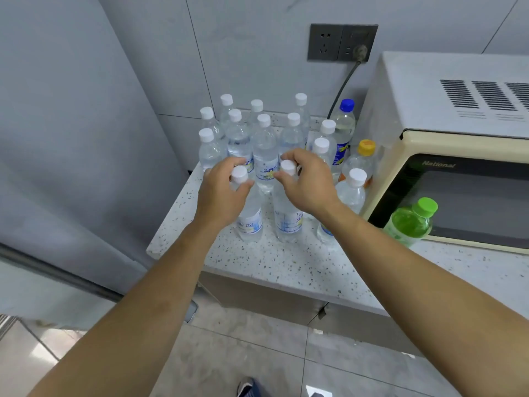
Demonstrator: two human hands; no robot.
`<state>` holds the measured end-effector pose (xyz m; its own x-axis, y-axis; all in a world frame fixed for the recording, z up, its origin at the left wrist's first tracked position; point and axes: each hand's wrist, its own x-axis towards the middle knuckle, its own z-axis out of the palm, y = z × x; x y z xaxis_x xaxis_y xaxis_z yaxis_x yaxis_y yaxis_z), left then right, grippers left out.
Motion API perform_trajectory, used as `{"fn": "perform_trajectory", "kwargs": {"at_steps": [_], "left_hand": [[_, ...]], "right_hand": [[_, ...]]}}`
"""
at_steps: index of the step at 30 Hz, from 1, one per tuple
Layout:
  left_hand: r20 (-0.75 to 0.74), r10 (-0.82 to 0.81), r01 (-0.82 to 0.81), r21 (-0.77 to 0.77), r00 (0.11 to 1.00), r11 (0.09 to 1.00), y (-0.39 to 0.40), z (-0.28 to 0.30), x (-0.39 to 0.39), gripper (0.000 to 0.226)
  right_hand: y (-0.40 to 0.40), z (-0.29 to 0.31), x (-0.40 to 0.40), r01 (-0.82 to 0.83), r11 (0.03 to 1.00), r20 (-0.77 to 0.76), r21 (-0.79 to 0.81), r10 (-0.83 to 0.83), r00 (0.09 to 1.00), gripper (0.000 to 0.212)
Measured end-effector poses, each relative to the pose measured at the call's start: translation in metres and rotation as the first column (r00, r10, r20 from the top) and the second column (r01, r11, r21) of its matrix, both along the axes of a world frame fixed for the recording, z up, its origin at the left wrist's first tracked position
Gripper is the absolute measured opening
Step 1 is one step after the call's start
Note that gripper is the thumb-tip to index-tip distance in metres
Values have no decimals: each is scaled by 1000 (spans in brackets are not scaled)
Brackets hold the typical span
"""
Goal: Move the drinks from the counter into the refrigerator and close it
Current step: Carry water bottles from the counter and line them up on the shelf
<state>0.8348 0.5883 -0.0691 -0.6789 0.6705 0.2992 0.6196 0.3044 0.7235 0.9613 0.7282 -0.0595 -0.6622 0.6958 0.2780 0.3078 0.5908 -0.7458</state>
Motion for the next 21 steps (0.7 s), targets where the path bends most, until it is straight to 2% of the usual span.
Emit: {"fn": "perform_trajectory", "kwargs": {"at_steps": [3, 6, 9, 12, 14, 18, 21], "left_hand": [[210, 22, -36, 62, 977, 997, -8, -20, 5, 43], [400, 29, -59, 63, 916, 996, -13, -44, 6, 54], [498, 22, -31, 11, 867, 999, -13, -66, 4, 65], [547, 33, -12, -41, 837, 999, -11, -81, 2, 75], [580, 52, -23, -56, 813, 998, -9, -89, 2, 72], [606, 57, -50, -29, 794, 998, -11, -97, 6, 56], [602, 33, -55, 19, 798, 998, -19, -98, 8, 53]], "right_hand": [[-11, -18, 9, 58, 998, -41, 9, -58, 997, 46], [-23, -43, 19, 61, 991, -75, -122, -70, 995, 68], [-30, -69, 23, 121, 953, -37, -277, -136, 990, 81], [-33, -88, 22, 163, 882, -14, -442, -188, 982, 79], [-35, -96, 20, 173, 853, -22, -493, -210, 977, 72], [-40, -102, 18, 197, 853, -63, -482, -258, 964, 65], [-48, -104, 26, 204, 854, -76, -479, -272, 959, 64]]}}
